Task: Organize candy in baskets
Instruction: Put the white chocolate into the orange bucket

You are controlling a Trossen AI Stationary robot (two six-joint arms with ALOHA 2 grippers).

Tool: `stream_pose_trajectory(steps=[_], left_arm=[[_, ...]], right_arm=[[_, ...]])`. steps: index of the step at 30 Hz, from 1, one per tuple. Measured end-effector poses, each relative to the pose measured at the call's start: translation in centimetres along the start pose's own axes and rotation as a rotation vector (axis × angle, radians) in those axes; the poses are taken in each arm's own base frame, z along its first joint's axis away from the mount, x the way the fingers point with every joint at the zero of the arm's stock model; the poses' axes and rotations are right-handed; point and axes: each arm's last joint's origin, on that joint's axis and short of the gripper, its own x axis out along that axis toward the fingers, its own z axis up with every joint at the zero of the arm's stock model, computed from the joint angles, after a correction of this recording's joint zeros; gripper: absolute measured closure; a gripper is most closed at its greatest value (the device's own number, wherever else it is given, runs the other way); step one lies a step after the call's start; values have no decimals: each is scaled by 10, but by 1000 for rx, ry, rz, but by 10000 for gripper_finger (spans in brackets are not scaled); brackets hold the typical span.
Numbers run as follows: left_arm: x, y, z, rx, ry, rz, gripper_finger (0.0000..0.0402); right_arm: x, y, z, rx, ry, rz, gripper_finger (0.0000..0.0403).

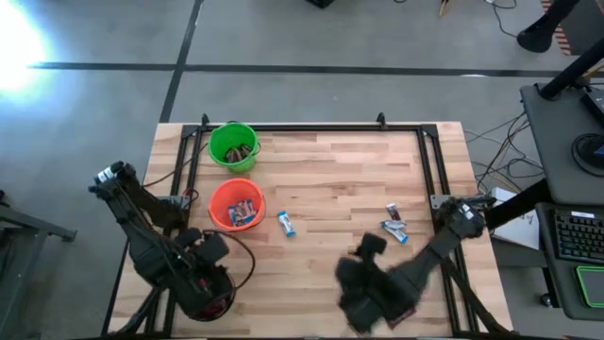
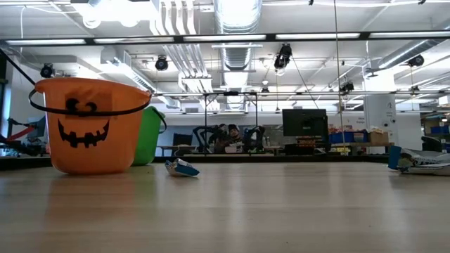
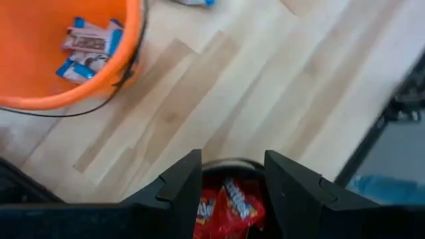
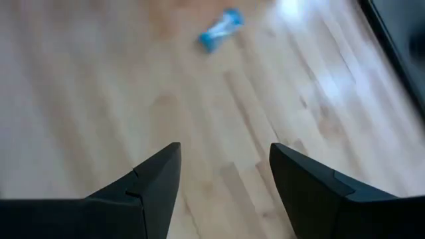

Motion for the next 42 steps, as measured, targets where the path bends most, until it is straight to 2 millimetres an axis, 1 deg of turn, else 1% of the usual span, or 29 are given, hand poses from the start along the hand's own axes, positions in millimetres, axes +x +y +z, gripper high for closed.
stream_pose_trajectory(steps=[2, 4, 7, 11, 13, 16, 19, 22, 25, 29, 34, 38, 42], left_arm=[[2, 3, 6, -57, -14, 27, 255], [4, 6, 11, -108, -31, 57, 255], [6, 11, 19, -164, -53, 106, 255], [8, 17, 26, -240, -63, 162, 255], [9, 18, 30, -254, -76, 166, 255], [8, 20, 35, -255, -136, 165, 255], [3, 27, 42, -237, -157, 155, 255], [-8, 40, 50, -219, -212, 127, 255], [-22, 60, 57, -216, -257, 90, 255], [-32, 87, 59, -216, -295, 70, 255], [-28, 114, 54, -235, -299, 82, 255], [-24, 124, 51, -232, -299, 93, 255], [-20, 127, 49, -222, -309, 109, 255]], right_arm=[[15, -13, 17, 171, 23, -31, 179], [29, -27, 32, 294, 59, -52, 179], [49, -47, 51, 385, 94, -89, 179], [72, -69, 71, 495, 125, -130, 179], [79, -77, 77, 516, 118, -142, 179], [84, -81, 86, 497, 96, -115, 179], [90, -85, 96, 499, 57, -73, 179], [96, -90, 108, 517, 10, -32, 179], [103, -94, 118, 550, -9, 31, 179], [121, -100, 128, 572, 7, 76, 179], [147, -111, 130, 607, 79, 98, 179], [163, -117, 130, 629, 116, 139, 179], [171, -120, 131, 636, 132, 165, 179]])
